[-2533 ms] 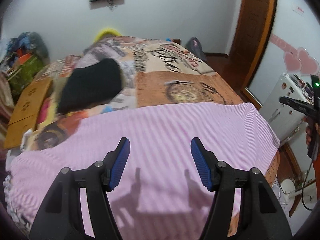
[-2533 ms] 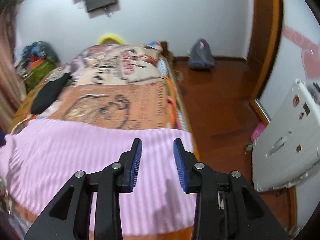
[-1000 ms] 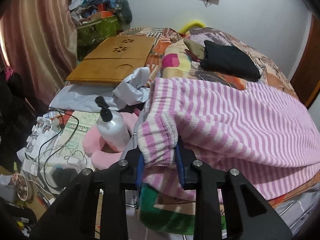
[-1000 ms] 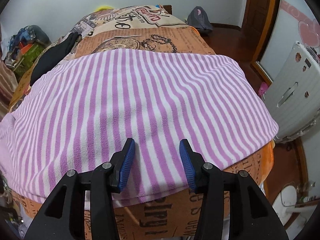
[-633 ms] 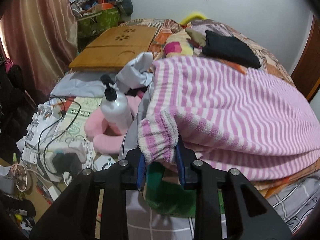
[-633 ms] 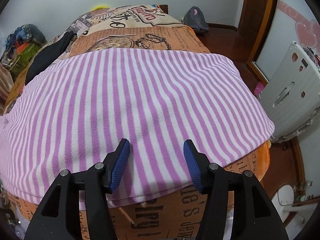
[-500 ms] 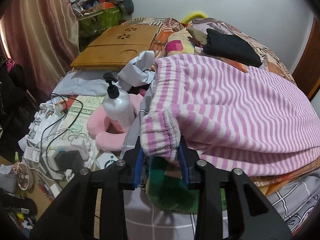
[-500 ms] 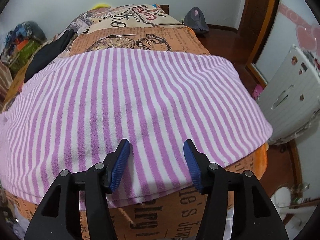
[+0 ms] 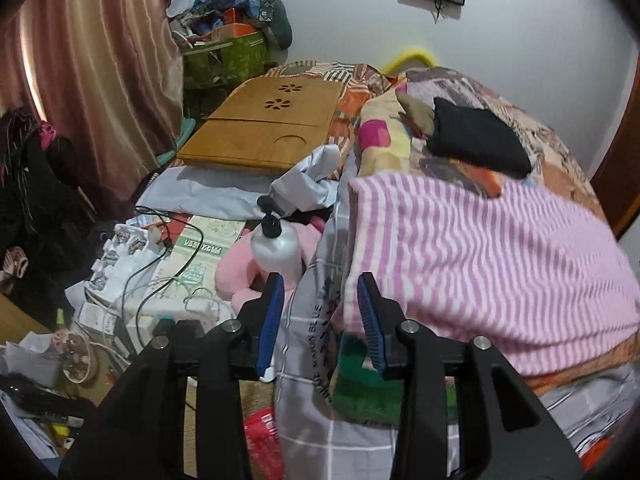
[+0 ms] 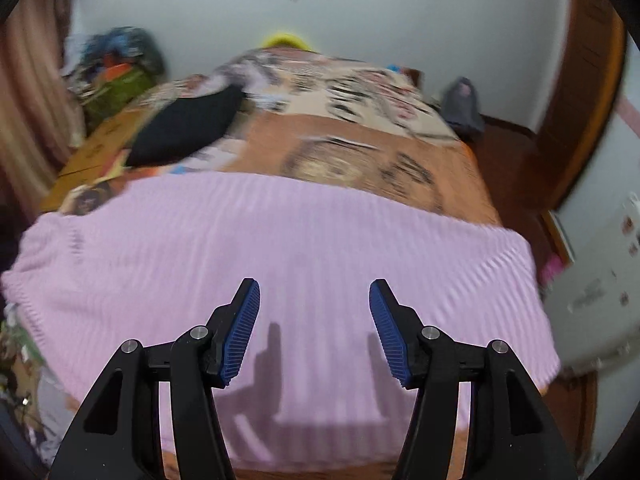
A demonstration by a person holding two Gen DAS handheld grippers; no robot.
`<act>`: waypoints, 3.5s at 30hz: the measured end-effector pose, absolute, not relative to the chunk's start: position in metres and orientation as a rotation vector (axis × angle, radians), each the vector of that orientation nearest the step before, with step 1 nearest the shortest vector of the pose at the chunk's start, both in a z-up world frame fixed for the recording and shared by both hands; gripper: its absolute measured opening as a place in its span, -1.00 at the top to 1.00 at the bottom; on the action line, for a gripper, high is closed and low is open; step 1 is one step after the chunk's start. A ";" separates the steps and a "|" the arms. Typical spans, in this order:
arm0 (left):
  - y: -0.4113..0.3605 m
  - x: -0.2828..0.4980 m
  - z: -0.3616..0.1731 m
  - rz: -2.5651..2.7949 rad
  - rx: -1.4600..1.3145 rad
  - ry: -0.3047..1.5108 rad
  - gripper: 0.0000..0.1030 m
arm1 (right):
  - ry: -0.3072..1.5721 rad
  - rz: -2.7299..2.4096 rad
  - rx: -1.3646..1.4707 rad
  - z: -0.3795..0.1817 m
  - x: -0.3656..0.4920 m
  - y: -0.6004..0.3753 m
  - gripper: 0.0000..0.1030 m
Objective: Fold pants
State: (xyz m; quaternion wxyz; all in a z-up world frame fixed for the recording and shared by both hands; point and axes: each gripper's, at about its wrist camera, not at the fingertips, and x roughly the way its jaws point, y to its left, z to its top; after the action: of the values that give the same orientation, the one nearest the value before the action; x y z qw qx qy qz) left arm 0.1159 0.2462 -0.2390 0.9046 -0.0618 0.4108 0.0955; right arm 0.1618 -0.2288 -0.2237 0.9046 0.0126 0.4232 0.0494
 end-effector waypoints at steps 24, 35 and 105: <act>0.261 0.294 -0.306 0.031 -0.300 1.082 -0.03 | 0.975 0.657 -0.286 -0.251 0.331 -0.018 -0.05; 0.252 0.293 -0.311 -0.037 -0.243 1.033 0.34 | 1.147 0.776 -0.354 -0.309 0.368 0.026 0.51; 0.233 0.122 -0.300 0.060 -0.046 0.947 0.54 | 0.998 0.404 -0.032 -0.262 0.134 -0.118 0.17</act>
State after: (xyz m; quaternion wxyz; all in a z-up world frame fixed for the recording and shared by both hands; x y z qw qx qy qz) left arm 0.1218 0.2326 -0.3005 0.8894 -0.0221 0.4558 0.0288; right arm 0.1341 -0.1175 -0.2624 0.8583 -0.0151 0.4754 0.1926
